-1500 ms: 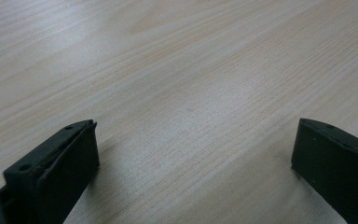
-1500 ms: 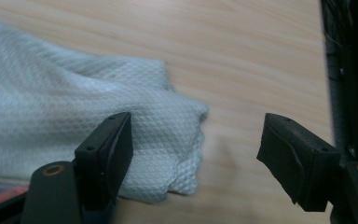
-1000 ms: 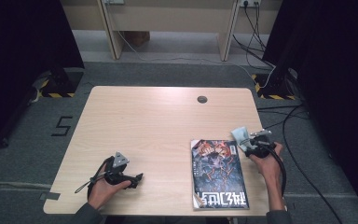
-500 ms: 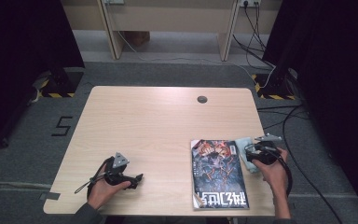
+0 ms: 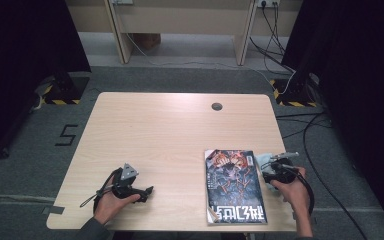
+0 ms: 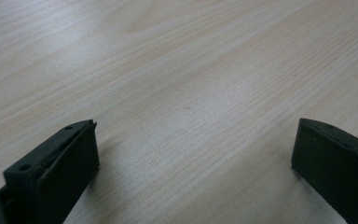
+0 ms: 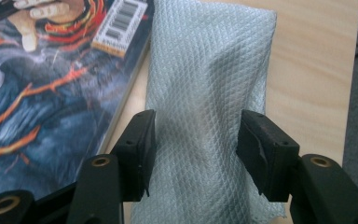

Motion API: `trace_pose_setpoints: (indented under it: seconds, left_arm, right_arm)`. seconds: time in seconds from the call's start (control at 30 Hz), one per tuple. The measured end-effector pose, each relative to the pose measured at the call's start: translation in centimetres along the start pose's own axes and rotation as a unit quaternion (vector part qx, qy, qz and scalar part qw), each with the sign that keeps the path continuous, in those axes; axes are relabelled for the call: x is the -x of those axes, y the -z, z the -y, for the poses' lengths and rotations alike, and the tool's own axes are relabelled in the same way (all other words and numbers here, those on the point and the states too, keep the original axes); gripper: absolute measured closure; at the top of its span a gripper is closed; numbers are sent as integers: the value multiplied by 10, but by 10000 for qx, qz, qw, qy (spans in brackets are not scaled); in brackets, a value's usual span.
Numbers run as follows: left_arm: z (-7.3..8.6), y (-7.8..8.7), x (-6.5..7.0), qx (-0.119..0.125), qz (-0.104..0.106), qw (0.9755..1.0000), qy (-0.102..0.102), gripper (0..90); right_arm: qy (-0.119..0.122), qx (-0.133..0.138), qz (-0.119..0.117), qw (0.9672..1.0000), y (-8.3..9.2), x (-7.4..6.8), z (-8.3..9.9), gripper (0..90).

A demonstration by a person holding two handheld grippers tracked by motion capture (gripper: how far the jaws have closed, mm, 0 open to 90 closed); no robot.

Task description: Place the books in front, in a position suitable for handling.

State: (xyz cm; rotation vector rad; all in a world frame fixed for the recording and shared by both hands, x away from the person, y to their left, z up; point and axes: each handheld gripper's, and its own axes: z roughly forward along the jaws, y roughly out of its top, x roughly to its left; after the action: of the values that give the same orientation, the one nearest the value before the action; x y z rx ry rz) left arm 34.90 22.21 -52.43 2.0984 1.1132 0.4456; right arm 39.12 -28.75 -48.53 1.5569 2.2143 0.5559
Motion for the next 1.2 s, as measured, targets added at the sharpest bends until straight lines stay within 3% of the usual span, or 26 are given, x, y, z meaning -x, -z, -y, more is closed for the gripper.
trace_pose_setpoints:
  seconds: [0.17,0.2,0.23,0.27,0.3,0.37,0.4,0.53,0.6,0.73,0.9,1.1,1.13,1.2]
  left_arm:
    - [0,0,0,-1,3,10000,-3,0]
    - [0,0,0,0,5,10000,-4,0]
    - [0,0,0,-10,2,10000,-10,0]
    - [0,0,0,-10,7,10000,-9,0]
    - [0,0,0,-10,7,10000,-9,0]
    - [0,0,0,-6,2,10000,6,0]
    - [0,1,0,-14,7,10000,-9,4]
    - [-1,2,0,2,106,9999,-75,34]
    - [-2,3,0,38,165,9998,-117,108]
    - [-3,4,0,-5,175,9997,-177,149]
    - [-4,6,0,46,133,9997,-196,155]
    - [-6,7,1,164,181,9995,-189,155]
    - [-7,8,3,219,261,9993,-178,155]
    - [-9,8,6,301,317,9989,-171,155]
  right_arm:
    - [35,-183,98,9998,8,-6,7,409]
    - [-24,-56,317,9995,14,-9,7,373]
    - [-20,67,341,9994,17,-10,6,365]
    - [-34,255,272,9993,21,-13,4,363]
    - [-34,255,272,9993,21,-13,4,363]
    - [-46,552,2,9985,29,-22,-1,361]
    - [143,579,-135,9981,29,-35,-6,351]
    - [346,461,-310,9979,22,-48,-8,340]
    - [404,291,-502,9975,12,-55,-6,326]
    - [261,83,-518,9983,4,-56,-3,298]
    - [82,159,-625,9979,2,-56,-2,299]
    - [254,249,-621,9974,0,-67,-5,289]
    - [405,276,-654,9967,-2,-75,-8,291]
    - [437,286,-682,9963,-3,-78,-10,290]
